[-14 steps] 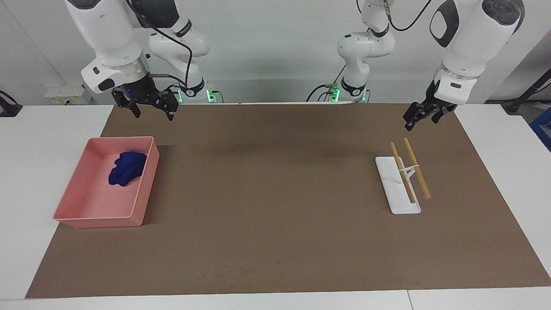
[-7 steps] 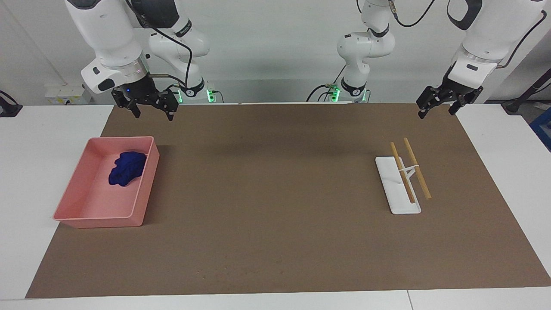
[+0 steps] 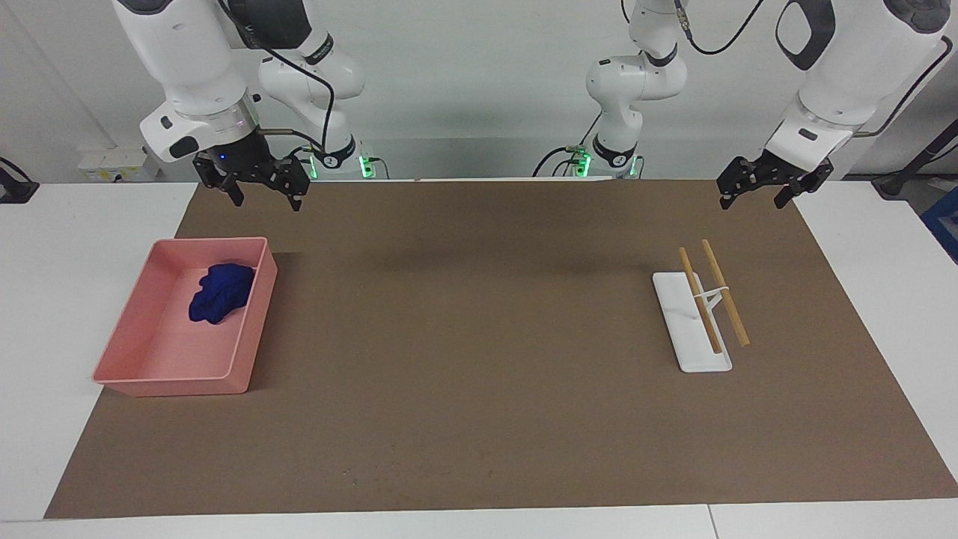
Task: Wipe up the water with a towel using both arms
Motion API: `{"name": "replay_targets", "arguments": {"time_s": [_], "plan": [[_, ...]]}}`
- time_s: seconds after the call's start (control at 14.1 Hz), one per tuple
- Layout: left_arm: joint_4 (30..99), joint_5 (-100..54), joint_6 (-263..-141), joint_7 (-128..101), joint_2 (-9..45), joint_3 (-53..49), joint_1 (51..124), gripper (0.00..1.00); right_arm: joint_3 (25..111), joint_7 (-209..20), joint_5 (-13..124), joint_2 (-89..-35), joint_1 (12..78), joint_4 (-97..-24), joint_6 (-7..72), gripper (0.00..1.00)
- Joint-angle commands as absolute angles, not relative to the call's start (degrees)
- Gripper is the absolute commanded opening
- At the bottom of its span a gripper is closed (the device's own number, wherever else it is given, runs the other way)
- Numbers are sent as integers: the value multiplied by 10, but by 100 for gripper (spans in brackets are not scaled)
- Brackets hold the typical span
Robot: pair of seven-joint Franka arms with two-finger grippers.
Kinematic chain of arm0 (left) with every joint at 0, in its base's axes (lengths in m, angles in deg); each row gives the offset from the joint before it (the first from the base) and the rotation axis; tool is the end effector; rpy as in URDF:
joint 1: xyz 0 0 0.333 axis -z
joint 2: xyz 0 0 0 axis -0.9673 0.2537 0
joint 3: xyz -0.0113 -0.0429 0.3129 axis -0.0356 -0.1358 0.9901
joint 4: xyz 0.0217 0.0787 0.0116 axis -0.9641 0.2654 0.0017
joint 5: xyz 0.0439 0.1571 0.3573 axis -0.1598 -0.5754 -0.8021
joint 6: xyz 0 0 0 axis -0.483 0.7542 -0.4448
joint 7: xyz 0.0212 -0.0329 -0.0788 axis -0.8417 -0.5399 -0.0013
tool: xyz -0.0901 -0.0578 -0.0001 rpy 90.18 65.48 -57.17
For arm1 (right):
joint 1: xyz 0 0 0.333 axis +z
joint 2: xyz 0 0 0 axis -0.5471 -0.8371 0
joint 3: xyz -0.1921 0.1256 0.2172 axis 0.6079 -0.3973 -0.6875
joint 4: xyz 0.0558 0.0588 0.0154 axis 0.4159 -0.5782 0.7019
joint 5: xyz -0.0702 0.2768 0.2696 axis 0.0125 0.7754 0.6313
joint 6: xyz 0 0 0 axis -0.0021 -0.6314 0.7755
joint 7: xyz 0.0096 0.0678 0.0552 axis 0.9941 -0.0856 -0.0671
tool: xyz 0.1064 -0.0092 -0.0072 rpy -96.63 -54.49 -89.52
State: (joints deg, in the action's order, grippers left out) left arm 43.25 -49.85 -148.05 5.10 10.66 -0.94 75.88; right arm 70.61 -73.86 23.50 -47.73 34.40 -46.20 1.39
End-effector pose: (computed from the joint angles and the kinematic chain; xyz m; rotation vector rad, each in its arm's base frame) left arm 0.5574 -0.0181 0.6080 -3.1091 0.1456 0.1643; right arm 0.5502 0.0527 0.6159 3.1036 -0.1831 -0.1085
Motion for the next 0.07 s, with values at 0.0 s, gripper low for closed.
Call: {"name": "replay_targets", "arguments": {"time_s": [0.0], "plan": [[390,-507,-1448,58,126,-1,775,100,704,-745,231,-462,339,-482,29,100]]}}
